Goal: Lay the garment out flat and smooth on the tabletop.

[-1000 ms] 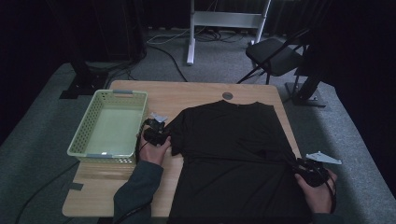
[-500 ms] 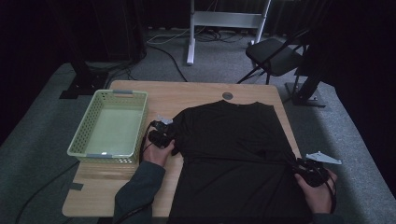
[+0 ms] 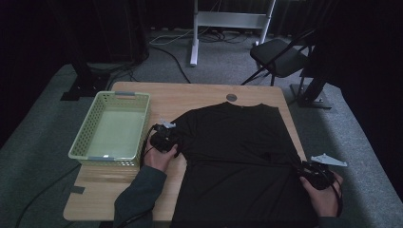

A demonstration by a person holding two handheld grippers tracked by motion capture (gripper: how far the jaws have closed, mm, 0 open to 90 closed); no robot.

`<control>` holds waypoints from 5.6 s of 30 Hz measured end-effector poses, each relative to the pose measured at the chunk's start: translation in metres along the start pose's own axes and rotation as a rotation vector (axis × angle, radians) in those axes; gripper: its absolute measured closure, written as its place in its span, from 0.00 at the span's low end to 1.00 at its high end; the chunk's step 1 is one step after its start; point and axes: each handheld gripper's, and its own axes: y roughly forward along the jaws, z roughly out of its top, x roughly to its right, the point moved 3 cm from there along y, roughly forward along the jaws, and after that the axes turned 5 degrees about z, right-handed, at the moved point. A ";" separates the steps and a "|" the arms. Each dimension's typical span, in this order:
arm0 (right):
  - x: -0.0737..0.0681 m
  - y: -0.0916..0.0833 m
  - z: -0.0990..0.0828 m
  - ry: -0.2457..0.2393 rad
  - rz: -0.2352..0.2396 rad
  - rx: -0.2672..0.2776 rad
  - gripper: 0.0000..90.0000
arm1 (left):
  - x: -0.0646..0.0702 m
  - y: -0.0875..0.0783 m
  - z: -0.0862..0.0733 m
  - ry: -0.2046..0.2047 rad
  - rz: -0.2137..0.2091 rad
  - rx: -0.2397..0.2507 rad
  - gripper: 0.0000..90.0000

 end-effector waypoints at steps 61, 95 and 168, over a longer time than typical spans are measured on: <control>0.007 -0.002 0.013 0.013 0.023 -0.003 0.74 | 0.016 -0.018 0.005 0.007 -0.029 0.080 0.61; 0.011 0.006 0.019 -0.008 0.008 -0.026 0.87 | 0.025 0.000 -0.005 0.026 -0.053 0.067 0.57; -0.047 0.033 0.027 -0.109 0.096 -0.026 0.52 | 0.024 0.000 -0.008 0.032 -0.058 0.094 0.57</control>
